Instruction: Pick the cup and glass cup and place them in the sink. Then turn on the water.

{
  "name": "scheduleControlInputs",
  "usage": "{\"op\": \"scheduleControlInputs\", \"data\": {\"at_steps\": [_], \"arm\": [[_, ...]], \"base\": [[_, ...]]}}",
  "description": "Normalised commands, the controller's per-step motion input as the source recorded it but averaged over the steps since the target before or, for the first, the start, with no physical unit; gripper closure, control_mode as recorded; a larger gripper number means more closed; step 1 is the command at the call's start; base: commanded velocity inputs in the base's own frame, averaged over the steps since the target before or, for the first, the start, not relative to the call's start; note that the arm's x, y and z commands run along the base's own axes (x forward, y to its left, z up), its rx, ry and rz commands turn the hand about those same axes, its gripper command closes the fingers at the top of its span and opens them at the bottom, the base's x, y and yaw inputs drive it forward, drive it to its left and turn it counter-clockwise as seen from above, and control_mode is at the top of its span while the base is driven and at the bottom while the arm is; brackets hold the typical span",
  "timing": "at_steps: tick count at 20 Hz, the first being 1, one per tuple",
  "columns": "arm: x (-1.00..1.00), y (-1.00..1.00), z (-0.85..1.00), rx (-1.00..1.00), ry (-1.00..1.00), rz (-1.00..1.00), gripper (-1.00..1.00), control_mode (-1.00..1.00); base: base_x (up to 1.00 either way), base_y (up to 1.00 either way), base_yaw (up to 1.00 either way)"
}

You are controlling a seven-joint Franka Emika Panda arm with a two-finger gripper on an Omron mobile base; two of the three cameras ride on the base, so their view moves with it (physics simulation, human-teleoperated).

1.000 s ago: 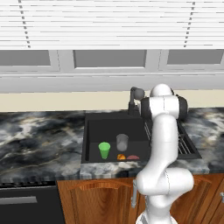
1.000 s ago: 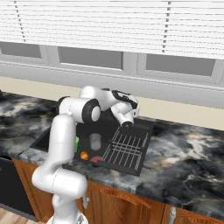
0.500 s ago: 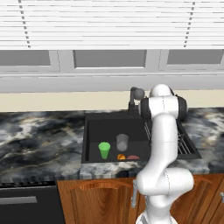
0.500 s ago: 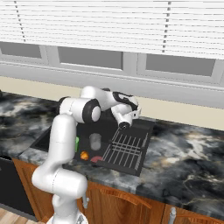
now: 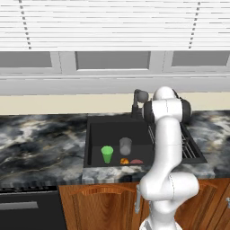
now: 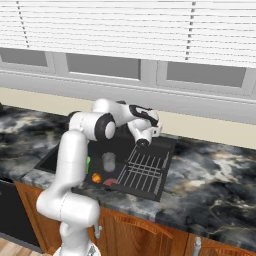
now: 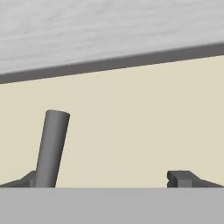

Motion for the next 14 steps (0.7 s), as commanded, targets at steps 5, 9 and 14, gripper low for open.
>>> {"op": "scheduleControlInputs", "data": {"at_steps": [5, 9, 14], "arm": [[0.00, -1.00, -0.11, 0.12, 0.00, 0.00, -1.00, -1.00], [0.00, -1.00, -0.12, 0.14, 0.00, -0.02, -1.00, -1.00], [0.00, -1.00, -0.12, 0.14, 0.00, -0.04, -1.00, -1.00]], "base": [[0.00, 0.00, 0.00], [0.00, 0.00, 0.00], [0.00, 0.00, 0.00]]}}
